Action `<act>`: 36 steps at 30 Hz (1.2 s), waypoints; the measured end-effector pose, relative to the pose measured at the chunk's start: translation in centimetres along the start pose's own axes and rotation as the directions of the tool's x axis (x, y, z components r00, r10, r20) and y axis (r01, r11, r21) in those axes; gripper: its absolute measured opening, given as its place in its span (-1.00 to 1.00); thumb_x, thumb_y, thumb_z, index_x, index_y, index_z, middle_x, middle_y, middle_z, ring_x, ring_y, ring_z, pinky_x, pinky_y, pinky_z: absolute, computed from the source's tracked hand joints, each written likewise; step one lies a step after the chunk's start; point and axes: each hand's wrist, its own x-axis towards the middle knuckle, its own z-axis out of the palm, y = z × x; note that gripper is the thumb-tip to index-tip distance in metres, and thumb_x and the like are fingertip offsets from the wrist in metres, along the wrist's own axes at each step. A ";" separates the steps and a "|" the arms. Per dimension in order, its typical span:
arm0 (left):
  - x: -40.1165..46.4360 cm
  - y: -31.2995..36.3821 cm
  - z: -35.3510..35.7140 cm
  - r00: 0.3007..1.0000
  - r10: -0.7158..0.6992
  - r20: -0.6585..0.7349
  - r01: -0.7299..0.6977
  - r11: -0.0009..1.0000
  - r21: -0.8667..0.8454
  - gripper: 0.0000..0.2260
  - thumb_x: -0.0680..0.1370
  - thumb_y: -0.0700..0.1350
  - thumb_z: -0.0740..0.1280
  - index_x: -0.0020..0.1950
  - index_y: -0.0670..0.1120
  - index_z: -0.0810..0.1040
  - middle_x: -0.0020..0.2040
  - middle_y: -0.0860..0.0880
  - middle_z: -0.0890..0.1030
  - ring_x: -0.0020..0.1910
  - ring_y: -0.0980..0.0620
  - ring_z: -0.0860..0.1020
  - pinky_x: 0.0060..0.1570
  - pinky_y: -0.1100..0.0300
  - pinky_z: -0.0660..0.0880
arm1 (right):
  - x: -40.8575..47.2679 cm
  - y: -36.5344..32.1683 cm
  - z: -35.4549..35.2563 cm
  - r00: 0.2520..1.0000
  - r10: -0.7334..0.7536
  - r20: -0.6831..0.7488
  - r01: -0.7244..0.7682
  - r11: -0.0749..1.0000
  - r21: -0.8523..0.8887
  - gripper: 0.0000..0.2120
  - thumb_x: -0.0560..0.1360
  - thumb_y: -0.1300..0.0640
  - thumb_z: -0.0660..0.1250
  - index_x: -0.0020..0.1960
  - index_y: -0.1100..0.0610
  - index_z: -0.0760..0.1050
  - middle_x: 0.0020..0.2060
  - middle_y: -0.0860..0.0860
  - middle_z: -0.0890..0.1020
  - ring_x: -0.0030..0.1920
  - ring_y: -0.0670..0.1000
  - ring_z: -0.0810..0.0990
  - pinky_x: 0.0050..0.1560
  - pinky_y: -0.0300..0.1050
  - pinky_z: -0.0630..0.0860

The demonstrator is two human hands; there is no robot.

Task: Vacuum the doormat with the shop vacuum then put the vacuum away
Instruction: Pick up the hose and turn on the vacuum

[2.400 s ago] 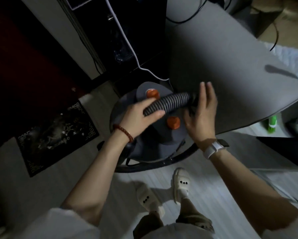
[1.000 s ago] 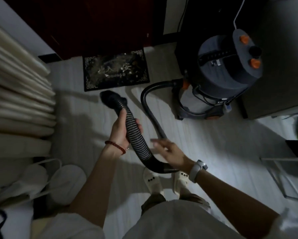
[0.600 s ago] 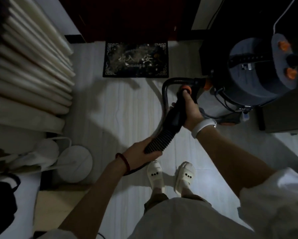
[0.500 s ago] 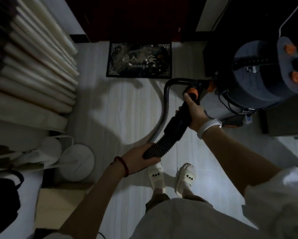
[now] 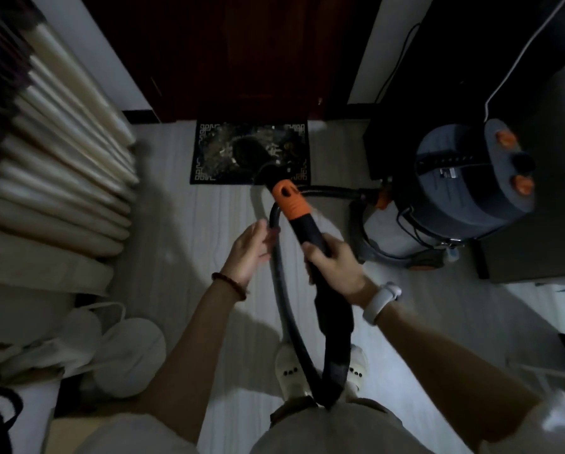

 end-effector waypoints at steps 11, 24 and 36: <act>3.0 5.8 9.4 0.988 0.154 0.017 -0.139 0.929 -0.342 -0.83 0.63 -0.09 0.12 -0.13 -0.10 0.39 -0.21 -0.13 0.44 -0.30 -0.06 0.47 -0.26 0.10 0.59 | -1.6 -1.1 -6.0 0.997 -0.021 0.071 0.038 0.966 -0.254 -0.78 0.55 -0.03 0.20 0.16 -0.01 0.32 -0.17 0.09 0.60 -0.15 0.11 0.62 -0.06 0.05 0.56; 13.9 7.0 29.2 0.997 0.069 -0.037 -0.074 0.979 -0.190 -0.84 0.60 -0.05 0.17 0.12 -0.05 0.27 -0.34 -0.12 0.46 -0.49 0.00 0.49 -0.41 0.11 0.50 | 3.3 5.4 -28.3 0.961 0.014 -0.277 -0.080 0.970 -0.229 -0.82 0.57 0.15 0.19 0.11 0.16 0.50 -0.17 0.01 0.60 -0.13 -0.02 0.59 -0.09 -0.24 0.48; 23.4 2.8 42.7 0.990 -0.069 0.124 0.054 0.992 0.118 -0.88 0.61 -0.16 0.16 -0.13 -0.11 0.30 -0.39 -0.20 0.42 -0.58 -0.08 0.45 -0.55 0.17 0.46 | 11.0 15.1 -48.2 0.862 -0.034 -0.505 -0.238 0.853 -0.464 -0.74 0.51 0.25 0.29 0.19 0.21 0.51 0.13 0.20 0.49 0.15 0.21 0.44 0.13 -0.12 0.31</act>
